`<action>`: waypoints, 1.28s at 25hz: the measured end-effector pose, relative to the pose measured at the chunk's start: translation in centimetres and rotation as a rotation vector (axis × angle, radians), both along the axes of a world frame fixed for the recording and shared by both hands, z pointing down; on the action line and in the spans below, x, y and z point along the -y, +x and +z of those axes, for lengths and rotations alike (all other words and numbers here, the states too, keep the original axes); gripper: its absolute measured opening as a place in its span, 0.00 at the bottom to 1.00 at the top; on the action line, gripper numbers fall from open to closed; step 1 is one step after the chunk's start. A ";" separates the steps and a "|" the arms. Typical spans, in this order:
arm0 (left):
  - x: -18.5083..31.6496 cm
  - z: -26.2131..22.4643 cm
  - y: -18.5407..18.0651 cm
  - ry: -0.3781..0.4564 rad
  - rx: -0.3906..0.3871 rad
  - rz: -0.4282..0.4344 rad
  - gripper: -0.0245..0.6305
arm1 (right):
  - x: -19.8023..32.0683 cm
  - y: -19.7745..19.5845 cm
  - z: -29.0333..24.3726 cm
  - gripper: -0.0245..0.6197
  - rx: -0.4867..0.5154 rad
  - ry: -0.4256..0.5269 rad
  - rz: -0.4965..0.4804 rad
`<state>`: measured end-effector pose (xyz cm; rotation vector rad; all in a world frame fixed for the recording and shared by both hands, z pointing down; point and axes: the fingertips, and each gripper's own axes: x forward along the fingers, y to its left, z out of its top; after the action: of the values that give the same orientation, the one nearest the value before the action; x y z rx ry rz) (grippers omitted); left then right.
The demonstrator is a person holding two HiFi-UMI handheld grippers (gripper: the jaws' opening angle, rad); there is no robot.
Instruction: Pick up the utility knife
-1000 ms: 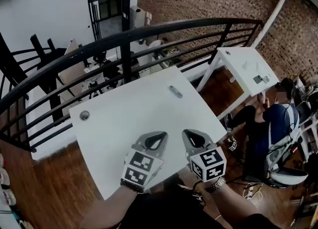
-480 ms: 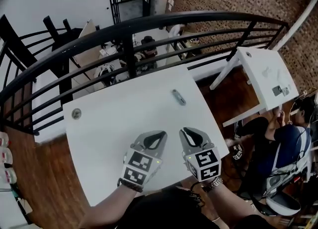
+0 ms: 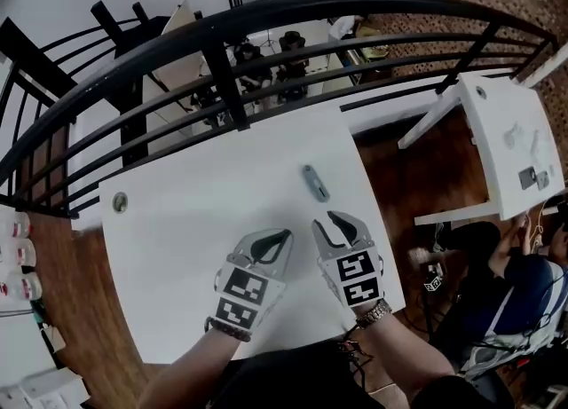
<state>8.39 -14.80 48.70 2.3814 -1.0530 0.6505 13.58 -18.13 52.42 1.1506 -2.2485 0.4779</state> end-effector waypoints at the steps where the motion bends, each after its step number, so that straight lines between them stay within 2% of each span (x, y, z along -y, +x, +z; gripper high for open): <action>1: 0.5 0.3 0.1 -0.006 0.008 -0.003 0.06 | 0.8 0.1 0.7 0.21 -0.001 -0.010 -0.001; 8: 3.0 2.8 1.4 -0.056 0.046 -0.010 0.06 | 5.4 0.6 4.6 0.28 -0.037 -0.043 -0.012; 16: 4.6 4.1 1.3 -0.090 0.068 -0.021 0.06 | 7.6 0.0 7.9 0.34 -0.087 -0.086 -0.045; 21: 4.9 4.6 0.8 -0.107 0.077 -0.026 0.06 | 7.8 -0.6 9.4 0.34 -0.088 -0.120 -0.054; 26: 4.9 4.6 0.9 -0.106 0.080 -0.025 0.06 | 7.9 -0.4 9.6 0.33 -0.095 -0.111 -0.053; 28: 4.7 4.4 1.0 -0.106 0.080 -0.023 0.06 | 7.9 -0.3 9.5 0.26 -0.096 -0.111 -0.051; 32: 4.6 4.1 0.8 -0.103 0.080 -0.025 0.06 | 7.8 -0.5 9.3 0.25 -0.093 -0.122 -0.049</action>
<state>9.21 -19.36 52.81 2.2673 -1.0552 0.7779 13.09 -25.92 61.76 1.0325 -2.1325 0.5232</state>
